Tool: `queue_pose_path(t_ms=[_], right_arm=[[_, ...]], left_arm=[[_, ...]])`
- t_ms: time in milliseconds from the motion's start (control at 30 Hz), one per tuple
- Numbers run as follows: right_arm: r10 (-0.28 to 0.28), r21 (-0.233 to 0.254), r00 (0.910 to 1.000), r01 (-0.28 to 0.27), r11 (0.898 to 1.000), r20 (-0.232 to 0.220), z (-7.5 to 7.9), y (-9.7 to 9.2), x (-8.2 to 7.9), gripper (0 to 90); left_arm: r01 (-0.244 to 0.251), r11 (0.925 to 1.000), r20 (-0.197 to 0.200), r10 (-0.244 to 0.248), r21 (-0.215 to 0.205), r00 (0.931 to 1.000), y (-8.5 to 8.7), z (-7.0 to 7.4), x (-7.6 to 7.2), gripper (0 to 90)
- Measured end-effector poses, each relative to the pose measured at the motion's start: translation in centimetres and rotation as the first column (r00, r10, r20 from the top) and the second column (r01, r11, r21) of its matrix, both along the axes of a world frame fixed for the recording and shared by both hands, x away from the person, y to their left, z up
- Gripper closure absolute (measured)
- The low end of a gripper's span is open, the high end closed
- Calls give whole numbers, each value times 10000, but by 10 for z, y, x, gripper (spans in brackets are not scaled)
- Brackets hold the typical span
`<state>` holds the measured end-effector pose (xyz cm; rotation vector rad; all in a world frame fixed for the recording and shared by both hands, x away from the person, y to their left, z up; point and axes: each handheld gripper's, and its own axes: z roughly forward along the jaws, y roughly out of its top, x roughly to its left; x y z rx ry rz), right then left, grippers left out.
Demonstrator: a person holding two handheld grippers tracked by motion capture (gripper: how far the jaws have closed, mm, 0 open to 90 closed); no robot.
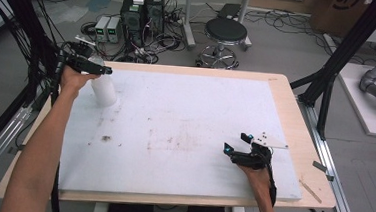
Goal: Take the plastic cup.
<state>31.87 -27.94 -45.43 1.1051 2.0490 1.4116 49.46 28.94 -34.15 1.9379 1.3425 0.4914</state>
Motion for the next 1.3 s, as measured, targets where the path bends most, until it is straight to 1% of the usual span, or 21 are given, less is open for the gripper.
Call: queue_pose_path(t_ms=[100, 300, 433, 500, 533, 600, 667, 933, 967, 1000, 1033, 1067, 1100, 1133, 1167, 1200, 1233, 1267, 1300], right_arm=[[-8, -11, 10000, 8, 10000, -5, 0, 0, 0, 177], [-8, -2, 10000, 8, 10000, -8, 0, 0, 0, 177], [13, -9, 10000, -13, 10000, -78, 0, 0, 1, 177], [5, 15, 9999, -5, 10000, -138, 0, 0, 0, 177], [12, 2, 9999, -12, 10000, -104, 0, 0, 1, 177], [15, 0, 9999, -15, 10000, -99, 0, 0, 1, 177], [10, 11, 9999, -9, 10000, -144, 0, 0, 0, 177], [13, -9, 9999, -14, 10000, -133, 0, 1, 1, 177], [13, -9, 9999, -14, 10000, -133, 0, 1, 1, 177], [24, -28, 9999, -24, 10000, -106, 0, 0, 1, 177], [22, -32, 9999, -23, 10000, -107, 0, 0, 1, 177], [16, -25, 9999, -16, 10000, -116, 0, 1, 1, 177], [21, -23, 9999, -21, 10000, -110, 0, 0, 1, 177], [18, -19, 9999, -18, 10000, -120, 0, 0, 1, 177], [16, -20, 9999, -16, 10000, -117, 0, 0, 1, 177], [23, -26, 9999, -23, 10000, -117, 0, 0, 1, 177], [19, -23, 9999, -19, 10000, -121, 0, 1, 1, 177], [19, -23, 9999, -19, 10000, -121, 0, 1, 1, 177], [24, -20, 9999, -25, 10000, -123, 0, 1, 1, 177]], left_arm=[[-45, 10000, -16, 44, -38, 10000, 0, 0, 0, 367], [-46, 10000, -21, 46, 25, 10000, -1, 1, 0, 367], [-127, 9999, -32, 127, -4, 9999, -1, 1, -1, 366], [-199, 9998, 1, 199, -92, 9998, -1, 2, -1, 366], [-219, 9997, 13, 219, -82, 9998, -1, 3, -2, 367], [-223, 9996, 84, 224, -147, 9997, 0, 5, -3, 367], [-218, 9997, 216, 221, -112, 9995, 0, 7, -4, 367], [-264, 9985, 451, 286, -484, 9986, 6, 15, -10, 367], [-259, 9987, 392, 276, -435, 9989, 6, 17, -10, 367], [-201, 9995, 372, 210, -252, 9991, 5, 21, -10, 366], [-192, 9989, 570, 216, -422, 9981, 5, 28, -11, 366], [-192, 9989, 570, 216, -422, 9981, 5, 28, -11, 366], [-154, 9990, 639, 181, -422, 9978, 5, 33, -11, 366], [-148, 9994, 799, 173, -314, 9967, 4, 42, -12, 366], [-148, 9994, 799, 173, -314, 9967, 4, 42, -12, 366], [-104, 9995, 790, 128, -313, 9968, 4, 48, -12, 366], [-61, 9997, 911, 84, -246, 9958, 4, 57, -13, 366], [-61, 9997, 911, 84, -246, 9958, 4, 57, -13, 366], [-51, 9997, 995, 74, -240, 9950, 4, 63, -14, 367]])
